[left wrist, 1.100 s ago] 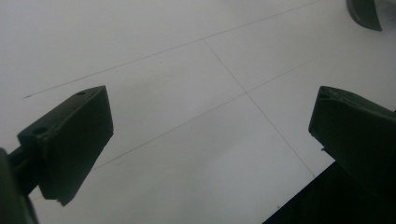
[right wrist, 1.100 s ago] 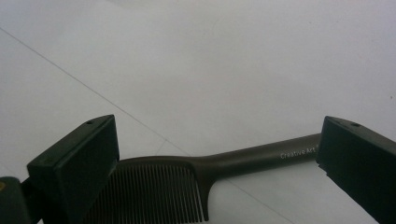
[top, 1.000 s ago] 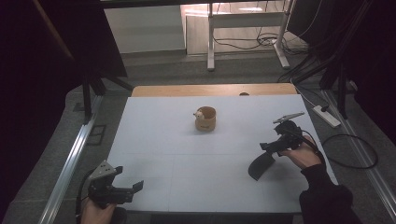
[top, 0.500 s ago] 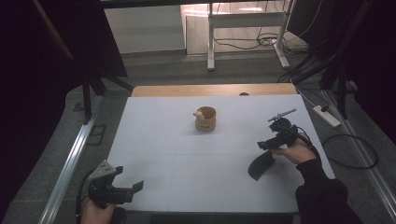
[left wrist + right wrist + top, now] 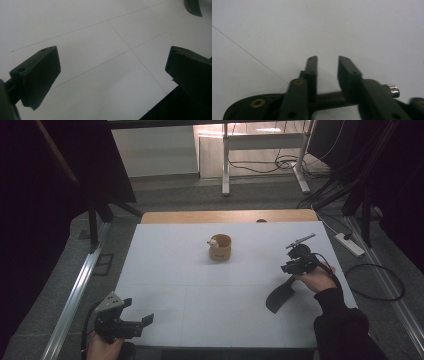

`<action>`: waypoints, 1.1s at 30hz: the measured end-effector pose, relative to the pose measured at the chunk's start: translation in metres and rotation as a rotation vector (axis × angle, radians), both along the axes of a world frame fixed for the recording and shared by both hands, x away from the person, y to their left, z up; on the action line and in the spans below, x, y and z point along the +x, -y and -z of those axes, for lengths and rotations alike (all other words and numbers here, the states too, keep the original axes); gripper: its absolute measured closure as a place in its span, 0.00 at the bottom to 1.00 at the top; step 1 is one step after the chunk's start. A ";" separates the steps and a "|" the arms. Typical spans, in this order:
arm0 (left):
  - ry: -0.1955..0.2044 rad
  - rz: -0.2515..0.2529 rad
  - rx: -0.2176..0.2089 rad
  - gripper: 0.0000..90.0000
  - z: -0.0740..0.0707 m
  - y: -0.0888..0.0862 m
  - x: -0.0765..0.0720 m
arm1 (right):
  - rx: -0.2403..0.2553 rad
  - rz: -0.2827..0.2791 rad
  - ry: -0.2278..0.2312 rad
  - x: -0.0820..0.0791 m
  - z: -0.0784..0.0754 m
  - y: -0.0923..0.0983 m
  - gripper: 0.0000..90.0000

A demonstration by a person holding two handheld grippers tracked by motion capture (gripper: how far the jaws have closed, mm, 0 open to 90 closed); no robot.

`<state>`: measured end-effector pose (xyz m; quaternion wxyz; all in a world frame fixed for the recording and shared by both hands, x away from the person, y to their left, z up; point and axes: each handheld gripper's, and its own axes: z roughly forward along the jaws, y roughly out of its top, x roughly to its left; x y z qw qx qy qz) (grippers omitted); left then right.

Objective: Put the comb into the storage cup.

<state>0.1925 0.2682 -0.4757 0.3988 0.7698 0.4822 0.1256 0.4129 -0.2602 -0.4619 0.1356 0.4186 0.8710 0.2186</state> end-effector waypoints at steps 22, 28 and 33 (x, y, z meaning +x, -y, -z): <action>-0.004 0.002 0.001 0.01 0.000 0.000 0.000 | -0.019 0.003 -0.046 0.016 0.020 0.014 1.00; -0.005 0.002 0.002 0.02 0.000 0.000 0.000 | -0.031 0.010 -0.057 0.019 0.024 0.015 1.00; -0.005 0.003 0.004 0.02 0.000 0.000 0.000 | -0.044 0.015 -0.062 0.020 0.028 0.017 1.00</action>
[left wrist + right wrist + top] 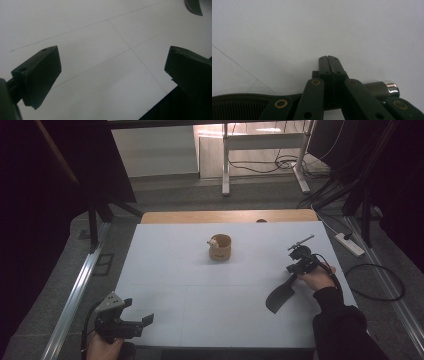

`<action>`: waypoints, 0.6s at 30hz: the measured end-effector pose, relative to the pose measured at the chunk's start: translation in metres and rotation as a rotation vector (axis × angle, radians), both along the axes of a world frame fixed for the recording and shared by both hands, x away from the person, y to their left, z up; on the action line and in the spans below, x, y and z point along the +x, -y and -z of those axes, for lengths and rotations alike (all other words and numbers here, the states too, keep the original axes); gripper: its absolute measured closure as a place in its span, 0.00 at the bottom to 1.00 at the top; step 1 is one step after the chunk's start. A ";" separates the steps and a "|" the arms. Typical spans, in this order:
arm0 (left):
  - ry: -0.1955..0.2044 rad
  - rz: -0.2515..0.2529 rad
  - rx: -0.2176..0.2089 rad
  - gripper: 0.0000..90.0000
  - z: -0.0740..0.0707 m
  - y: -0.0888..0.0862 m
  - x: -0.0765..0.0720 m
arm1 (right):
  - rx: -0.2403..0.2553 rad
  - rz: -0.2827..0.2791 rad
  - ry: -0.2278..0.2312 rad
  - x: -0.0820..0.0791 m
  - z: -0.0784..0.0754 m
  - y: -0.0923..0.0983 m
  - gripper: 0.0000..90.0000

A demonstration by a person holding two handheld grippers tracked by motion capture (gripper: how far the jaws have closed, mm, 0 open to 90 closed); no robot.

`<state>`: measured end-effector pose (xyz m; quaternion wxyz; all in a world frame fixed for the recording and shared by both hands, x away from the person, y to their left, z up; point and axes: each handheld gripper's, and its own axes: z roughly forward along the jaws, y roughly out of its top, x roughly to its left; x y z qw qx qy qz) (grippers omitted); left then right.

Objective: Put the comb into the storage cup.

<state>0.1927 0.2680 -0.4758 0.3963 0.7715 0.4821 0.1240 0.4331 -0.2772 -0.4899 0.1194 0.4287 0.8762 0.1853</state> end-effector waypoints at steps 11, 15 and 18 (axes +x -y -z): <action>-0.002 0.001 -0.001 0.02 0.000 0.000 0.000 | -0.016 0.030 -0.006 0.001 0.004 0.011 1.00; -0.002 0.001 -0.001 0.02 0.000 0.000 0.000 | -0.016 0.040 -0.010 -0.001 0.004 0.016 1.00; -0.003 0.001 -0.001 0.02 0.000 0.000 0.000 | -0.013 0.047 -0.011 -0.003 0.004 0.019 1.00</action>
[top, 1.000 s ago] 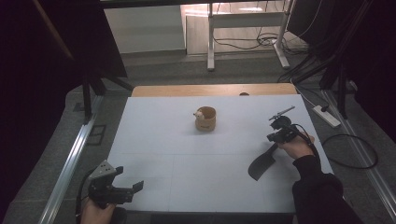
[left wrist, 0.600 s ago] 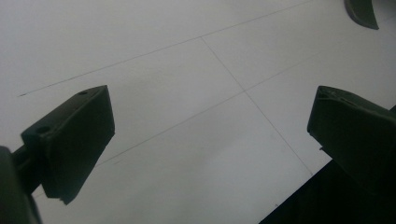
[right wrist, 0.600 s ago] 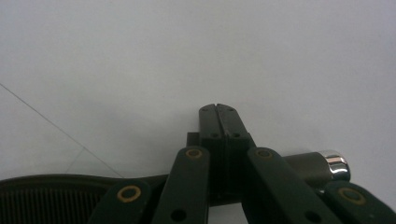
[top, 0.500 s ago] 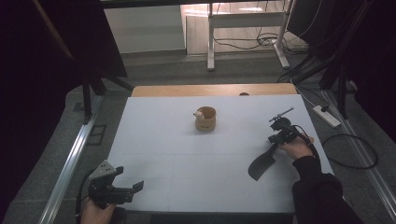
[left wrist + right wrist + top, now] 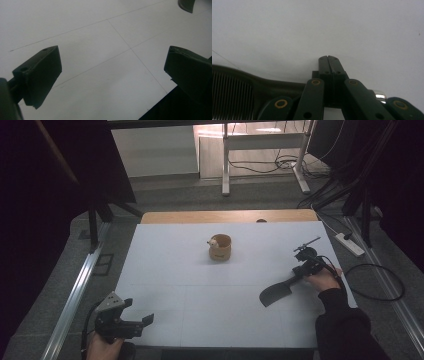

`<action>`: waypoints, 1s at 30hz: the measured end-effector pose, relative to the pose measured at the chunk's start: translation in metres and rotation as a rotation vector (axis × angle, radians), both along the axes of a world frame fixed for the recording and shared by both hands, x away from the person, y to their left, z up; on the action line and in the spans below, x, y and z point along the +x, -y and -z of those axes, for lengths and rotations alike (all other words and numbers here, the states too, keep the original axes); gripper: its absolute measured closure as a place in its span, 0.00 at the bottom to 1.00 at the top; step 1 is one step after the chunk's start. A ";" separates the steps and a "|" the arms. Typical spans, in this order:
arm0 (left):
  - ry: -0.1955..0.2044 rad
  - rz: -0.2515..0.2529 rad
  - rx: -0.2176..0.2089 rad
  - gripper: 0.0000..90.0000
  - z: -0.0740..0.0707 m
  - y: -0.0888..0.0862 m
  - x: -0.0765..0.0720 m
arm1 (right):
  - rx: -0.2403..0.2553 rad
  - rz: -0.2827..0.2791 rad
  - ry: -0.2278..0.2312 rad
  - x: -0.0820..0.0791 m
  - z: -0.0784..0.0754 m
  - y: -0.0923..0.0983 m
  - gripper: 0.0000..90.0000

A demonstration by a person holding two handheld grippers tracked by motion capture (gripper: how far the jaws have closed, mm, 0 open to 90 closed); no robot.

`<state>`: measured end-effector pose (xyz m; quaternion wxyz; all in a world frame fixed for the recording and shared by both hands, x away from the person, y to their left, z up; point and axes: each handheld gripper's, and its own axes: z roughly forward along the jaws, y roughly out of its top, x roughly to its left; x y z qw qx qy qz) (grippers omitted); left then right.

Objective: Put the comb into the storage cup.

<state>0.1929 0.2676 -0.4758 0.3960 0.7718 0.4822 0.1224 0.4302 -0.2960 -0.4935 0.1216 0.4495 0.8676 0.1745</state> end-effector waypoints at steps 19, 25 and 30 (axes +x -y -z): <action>-0.001 0.001 -0.004 0.03 0.000 -0.001 0.000 | 0.020 -0.006 -0.010 -0.025 0.000 0.012 1.00; 0.000 0.000 -0.005 0.03 0.000 -0.001 0.000 | 0.028 -0.001 -0.017 -0.033 0.000 0.017 1.00; -0.001 0.001 -0.004 0.03 0.000 -0.001 0.000 | 0.030 0.008 -0.021 -0.041 0.000 0.023 1.00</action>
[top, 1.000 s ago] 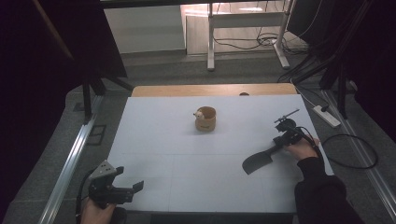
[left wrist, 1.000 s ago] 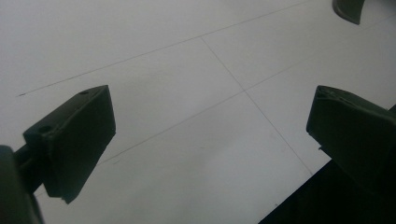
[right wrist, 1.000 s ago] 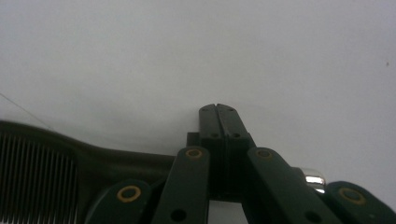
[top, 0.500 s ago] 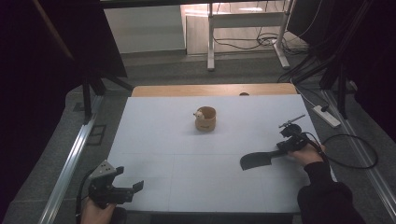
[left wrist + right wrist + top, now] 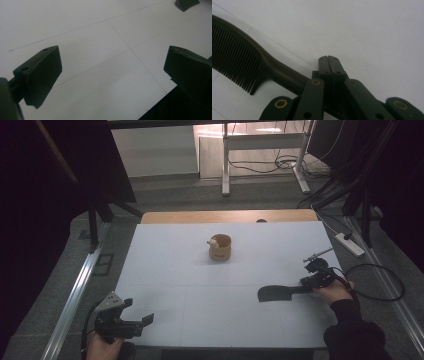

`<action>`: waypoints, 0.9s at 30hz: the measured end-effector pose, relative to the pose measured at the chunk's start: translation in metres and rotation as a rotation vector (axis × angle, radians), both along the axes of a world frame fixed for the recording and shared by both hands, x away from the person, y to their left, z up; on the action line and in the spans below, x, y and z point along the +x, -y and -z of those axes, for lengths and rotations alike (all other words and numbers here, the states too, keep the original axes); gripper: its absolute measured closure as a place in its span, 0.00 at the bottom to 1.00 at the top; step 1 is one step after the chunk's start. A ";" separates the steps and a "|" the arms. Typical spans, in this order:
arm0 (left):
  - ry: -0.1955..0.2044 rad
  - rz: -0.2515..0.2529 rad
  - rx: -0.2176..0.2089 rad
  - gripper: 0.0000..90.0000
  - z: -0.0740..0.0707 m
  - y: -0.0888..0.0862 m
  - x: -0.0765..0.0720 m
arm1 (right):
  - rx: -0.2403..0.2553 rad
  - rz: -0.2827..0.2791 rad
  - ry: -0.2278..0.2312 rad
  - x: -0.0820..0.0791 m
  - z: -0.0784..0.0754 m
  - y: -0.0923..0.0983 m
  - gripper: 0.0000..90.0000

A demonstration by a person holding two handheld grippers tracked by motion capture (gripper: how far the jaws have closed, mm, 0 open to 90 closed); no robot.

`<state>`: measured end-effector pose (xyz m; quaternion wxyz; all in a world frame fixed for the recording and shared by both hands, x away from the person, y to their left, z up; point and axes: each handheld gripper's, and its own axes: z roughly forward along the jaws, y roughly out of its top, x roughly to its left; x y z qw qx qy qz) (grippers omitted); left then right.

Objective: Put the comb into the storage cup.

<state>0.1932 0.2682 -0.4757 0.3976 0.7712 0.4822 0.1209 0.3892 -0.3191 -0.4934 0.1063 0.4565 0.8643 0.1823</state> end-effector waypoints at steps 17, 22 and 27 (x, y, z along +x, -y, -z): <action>0.001 0.001 0.001 0.03 0.000 0.000 0.000 | 0.015 0.029 -0.008 -0.025 0.000 0.015 1.00; 0.000 0.002 0.002 0.03 0.000 0.001 0.000 | 0.013 0.029 -0.013 -0.034 -0.001 0.018 1.00; 0.000 0.001 0.002 0.03 0.000 0.001 0.000 | 0.018 0.039 -0.020 -0.044 -0.002 0.024 1.00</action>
